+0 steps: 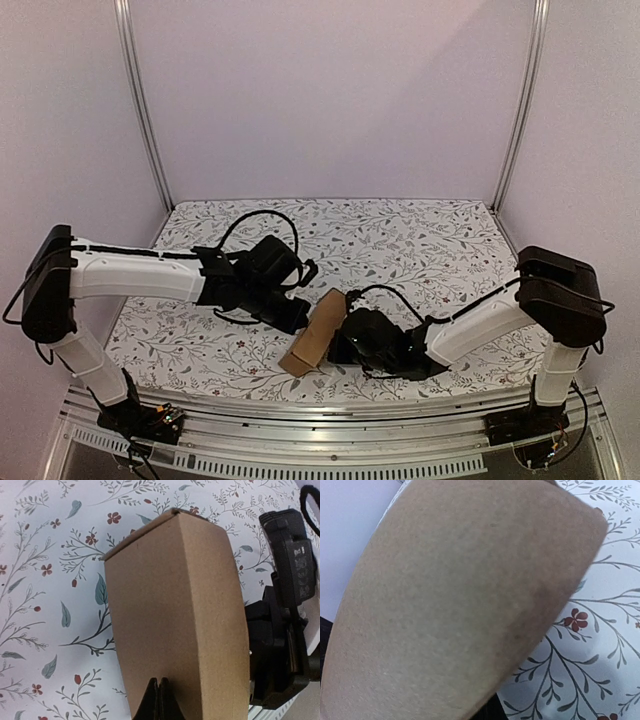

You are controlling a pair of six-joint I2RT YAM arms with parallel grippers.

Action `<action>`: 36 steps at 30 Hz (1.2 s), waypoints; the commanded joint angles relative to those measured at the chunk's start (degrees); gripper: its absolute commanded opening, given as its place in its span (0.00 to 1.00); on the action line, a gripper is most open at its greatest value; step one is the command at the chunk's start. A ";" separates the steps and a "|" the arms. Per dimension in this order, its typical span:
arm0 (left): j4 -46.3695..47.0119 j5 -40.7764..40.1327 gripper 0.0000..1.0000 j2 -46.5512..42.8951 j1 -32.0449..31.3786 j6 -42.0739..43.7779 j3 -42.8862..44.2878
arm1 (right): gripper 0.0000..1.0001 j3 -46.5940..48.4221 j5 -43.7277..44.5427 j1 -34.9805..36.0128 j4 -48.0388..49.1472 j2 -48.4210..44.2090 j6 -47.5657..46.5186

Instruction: Fold the paper box

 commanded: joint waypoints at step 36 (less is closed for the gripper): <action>-0.53 -6.51 0.00 -1.98 3.73 -5.56 -5.80 | 0.01 -5.06 -10.85 -7.38 -7.21 -9.47 -16.97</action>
